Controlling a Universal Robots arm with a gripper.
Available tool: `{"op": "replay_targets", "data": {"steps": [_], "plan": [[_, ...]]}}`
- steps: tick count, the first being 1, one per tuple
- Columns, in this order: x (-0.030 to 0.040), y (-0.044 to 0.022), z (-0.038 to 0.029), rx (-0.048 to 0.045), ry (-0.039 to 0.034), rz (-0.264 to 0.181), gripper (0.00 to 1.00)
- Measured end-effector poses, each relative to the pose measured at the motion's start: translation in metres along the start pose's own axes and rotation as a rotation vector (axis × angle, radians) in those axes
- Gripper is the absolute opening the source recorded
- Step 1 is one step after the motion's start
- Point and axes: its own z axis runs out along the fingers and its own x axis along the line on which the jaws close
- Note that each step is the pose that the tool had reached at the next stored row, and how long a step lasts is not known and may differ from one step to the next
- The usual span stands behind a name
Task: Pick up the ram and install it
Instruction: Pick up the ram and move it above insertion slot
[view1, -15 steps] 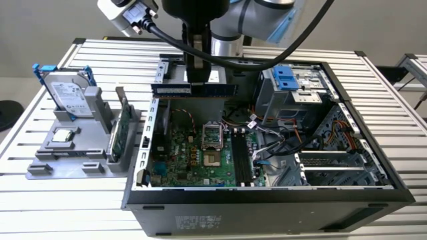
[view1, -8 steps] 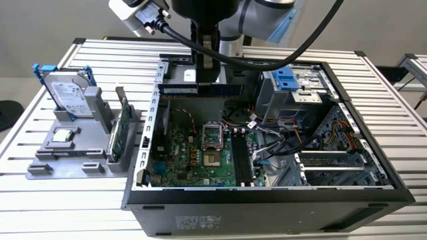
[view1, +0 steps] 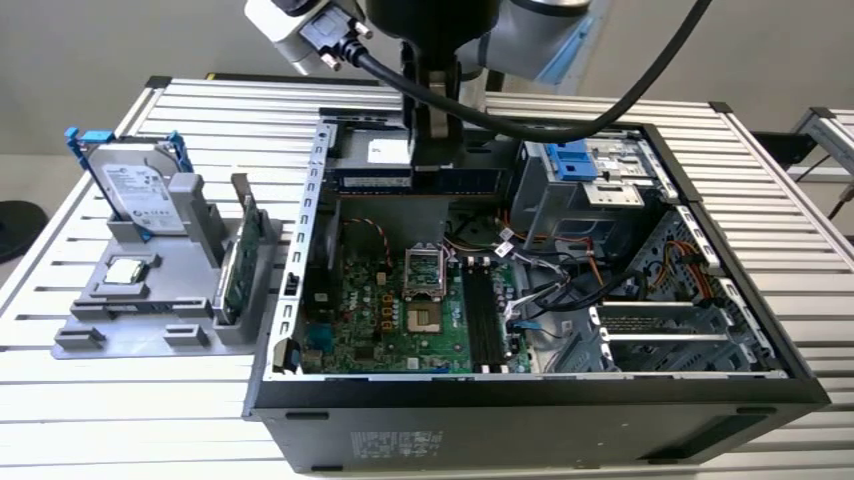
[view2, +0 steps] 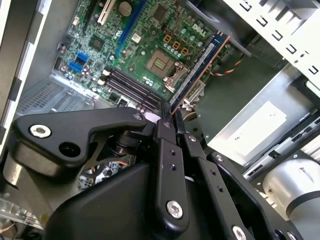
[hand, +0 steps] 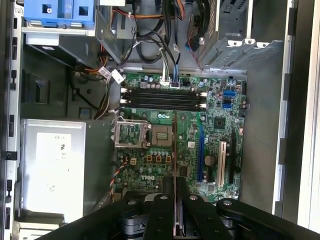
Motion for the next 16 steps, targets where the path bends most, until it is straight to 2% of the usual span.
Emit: {"op": "replay_targets", "data": {"steps": [16], "plan": [[-0.0009, 0.0235, 0.0009, 0.0, -0.0001, 0.0, 0.0]]}}
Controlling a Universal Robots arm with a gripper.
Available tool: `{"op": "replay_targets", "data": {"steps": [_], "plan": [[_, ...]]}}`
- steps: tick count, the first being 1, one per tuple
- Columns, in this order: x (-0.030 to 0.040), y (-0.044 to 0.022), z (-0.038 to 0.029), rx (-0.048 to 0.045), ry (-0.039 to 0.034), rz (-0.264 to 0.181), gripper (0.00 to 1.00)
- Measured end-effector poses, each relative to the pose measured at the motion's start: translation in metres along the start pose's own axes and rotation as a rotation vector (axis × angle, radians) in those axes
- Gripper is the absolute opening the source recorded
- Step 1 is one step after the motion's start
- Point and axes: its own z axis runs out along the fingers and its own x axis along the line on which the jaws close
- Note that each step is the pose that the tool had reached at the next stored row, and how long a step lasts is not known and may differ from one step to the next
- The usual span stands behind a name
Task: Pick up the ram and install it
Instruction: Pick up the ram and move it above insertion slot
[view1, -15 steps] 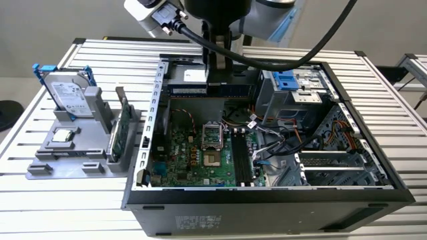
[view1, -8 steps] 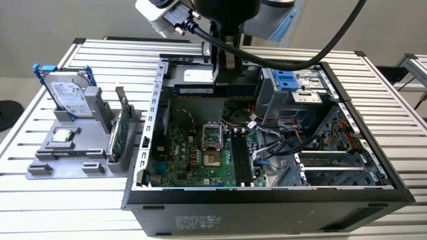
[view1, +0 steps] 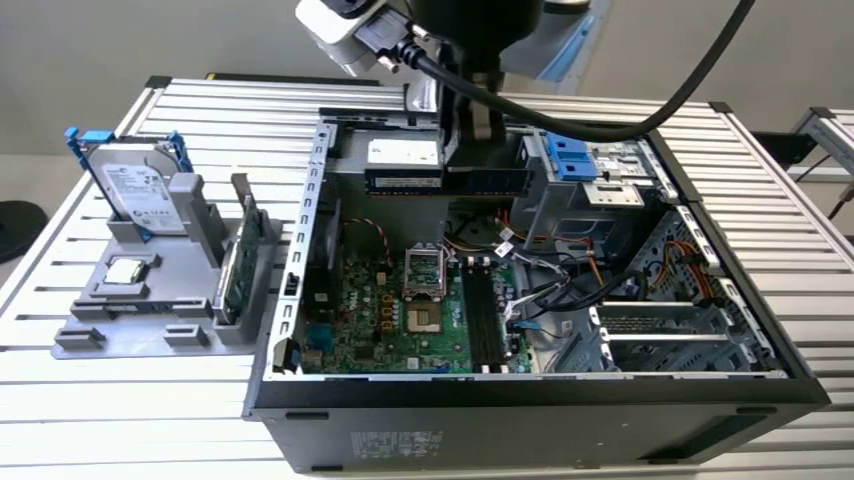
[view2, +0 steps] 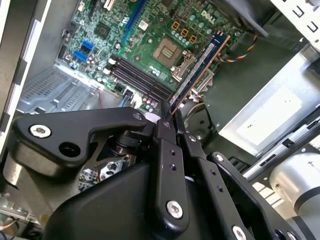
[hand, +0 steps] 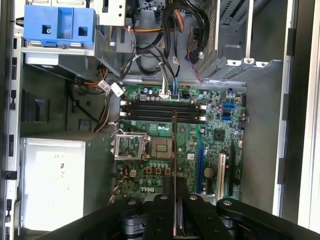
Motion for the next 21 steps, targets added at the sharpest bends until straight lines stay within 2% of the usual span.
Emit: {"op": "replay_targets", "data": {"steps": [21], "plan": [[-0.001, 0.0291, 0.0011, 0.0, -0.0001, 0.0, 0.0]]}}
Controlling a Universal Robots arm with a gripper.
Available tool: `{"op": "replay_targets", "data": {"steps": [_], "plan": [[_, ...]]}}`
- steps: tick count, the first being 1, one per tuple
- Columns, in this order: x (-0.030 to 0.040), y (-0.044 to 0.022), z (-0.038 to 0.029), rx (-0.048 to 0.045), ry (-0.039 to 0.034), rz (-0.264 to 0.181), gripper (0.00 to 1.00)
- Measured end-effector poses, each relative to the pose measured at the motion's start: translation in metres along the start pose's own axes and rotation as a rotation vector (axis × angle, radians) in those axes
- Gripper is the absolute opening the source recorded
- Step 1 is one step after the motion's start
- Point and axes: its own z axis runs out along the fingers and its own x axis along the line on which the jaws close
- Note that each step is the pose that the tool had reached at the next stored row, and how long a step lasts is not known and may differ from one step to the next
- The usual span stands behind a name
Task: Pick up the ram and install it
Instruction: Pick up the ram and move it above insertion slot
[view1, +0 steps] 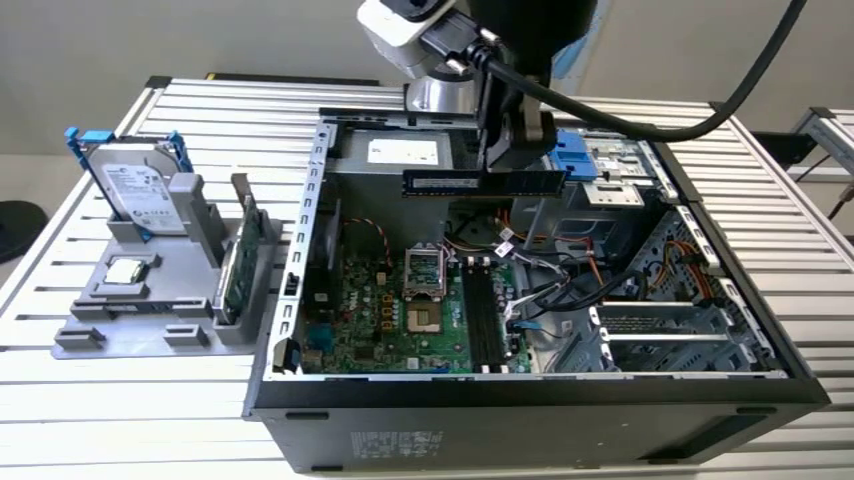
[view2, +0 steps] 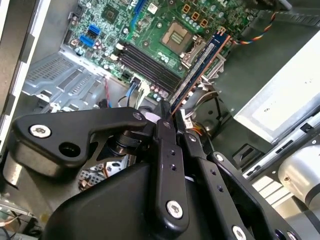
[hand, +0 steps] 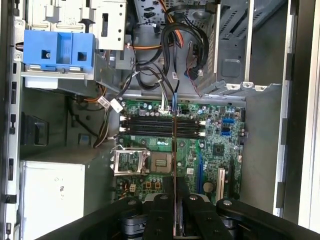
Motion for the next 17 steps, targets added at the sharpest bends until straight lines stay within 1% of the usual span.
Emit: {"op": "replay_targets", "data": {"steps": [7, 17], "plan": [[-0.0004, 0.0104, 0.0004, 0.0, 0.0001, 0.0, 0.0], [-0.0008, 0.0234, 0.001, 0.0, 0.0001, 0.0, 0.0]]}}
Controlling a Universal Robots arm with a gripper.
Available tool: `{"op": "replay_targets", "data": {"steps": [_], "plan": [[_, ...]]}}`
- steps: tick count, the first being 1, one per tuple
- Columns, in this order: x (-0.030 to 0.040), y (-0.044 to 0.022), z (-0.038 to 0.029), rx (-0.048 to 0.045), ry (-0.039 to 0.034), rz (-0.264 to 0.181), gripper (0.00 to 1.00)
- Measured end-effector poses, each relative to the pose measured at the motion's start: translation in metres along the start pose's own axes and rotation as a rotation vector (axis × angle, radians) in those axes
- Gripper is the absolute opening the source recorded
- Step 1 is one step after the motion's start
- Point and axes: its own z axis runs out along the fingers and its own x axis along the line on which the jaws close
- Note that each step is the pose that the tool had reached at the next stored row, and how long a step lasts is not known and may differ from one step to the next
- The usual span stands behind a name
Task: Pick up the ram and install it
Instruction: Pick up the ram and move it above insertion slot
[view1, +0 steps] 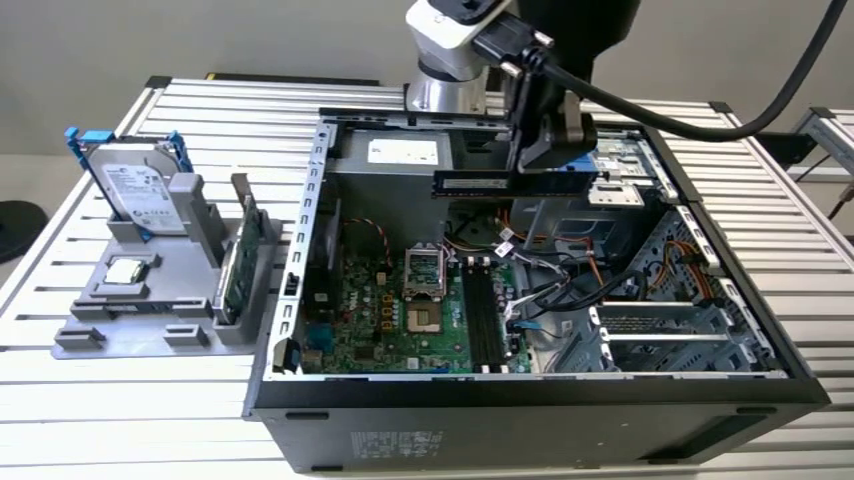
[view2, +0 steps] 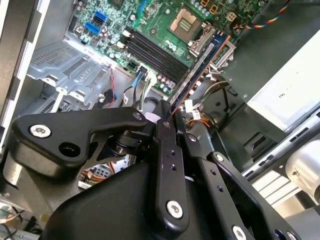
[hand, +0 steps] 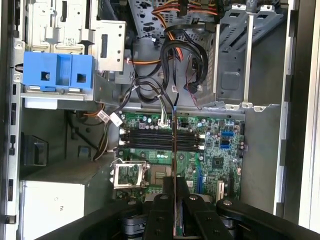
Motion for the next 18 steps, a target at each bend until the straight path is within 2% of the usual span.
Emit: {"op": "replay_targets", "data": {"steps": [14, 18], "plan": [[-0.0005, 0.015, 0.0006, 0.0, 0.0, 0.0, 0.0], [-0.0006, 0.0174, 0.0007, 0.0, 0.0, 0.0, 0.0]]}}
